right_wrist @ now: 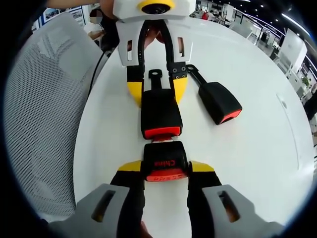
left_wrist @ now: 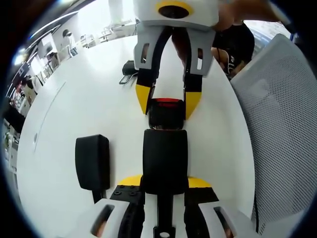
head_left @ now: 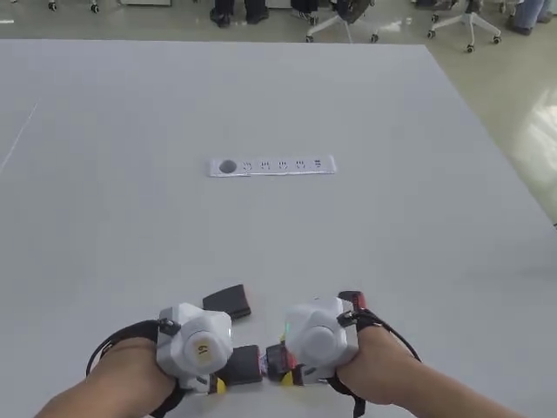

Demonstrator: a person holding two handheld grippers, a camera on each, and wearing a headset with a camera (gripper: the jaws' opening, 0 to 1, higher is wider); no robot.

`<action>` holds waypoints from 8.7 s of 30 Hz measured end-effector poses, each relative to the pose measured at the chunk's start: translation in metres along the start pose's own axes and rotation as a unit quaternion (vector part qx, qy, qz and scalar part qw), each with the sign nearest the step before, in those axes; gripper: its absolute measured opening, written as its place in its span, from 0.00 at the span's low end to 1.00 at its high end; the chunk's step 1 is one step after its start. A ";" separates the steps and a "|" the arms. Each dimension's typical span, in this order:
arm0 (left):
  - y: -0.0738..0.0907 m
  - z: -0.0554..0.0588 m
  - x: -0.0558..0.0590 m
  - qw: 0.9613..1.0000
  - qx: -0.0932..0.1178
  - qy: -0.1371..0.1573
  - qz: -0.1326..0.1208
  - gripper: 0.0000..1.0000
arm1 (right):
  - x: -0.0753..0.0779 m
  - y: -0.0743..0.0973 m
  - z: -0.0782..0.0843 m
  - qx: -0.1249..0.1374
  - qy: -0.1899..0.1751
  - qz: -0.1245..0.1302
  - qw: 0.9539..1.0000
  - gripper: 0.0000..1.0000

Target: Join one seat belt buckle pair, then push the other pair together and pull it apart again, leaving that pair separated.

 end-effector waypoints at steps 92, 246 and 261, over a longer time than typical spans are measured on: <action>0.020 -0.017 -0.092 0.997 0.032 0.042 -0.052 0.45 | 0.092 0.071 0.108 -0.020 -0.052 0.094 0.994 0.39; -0.005 -0.006 -0.091 1.000 -0.008 0.009 -0.019 0.31 | 0.084 -0.007 -0.016 0.024 0.031 0.024 0.999 0.30; -0.004 -0.006 -0.092 1.000 -0.009 0.001 -0.019 0.31 | 0.083 -0.009 -0.024 0.020 0.036 0.024 0.999 0.29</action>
Point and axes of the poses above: the centre of the closed fingertips' face, and the gripper's own axes: y roughly backward along the fingers, x roughly to its right, z roughly out of its underside, the point moved 3 cm from there along y, roughly backward along the fingers, and after that the axes turned 6 degrees about -x, right-handed, at the moved point
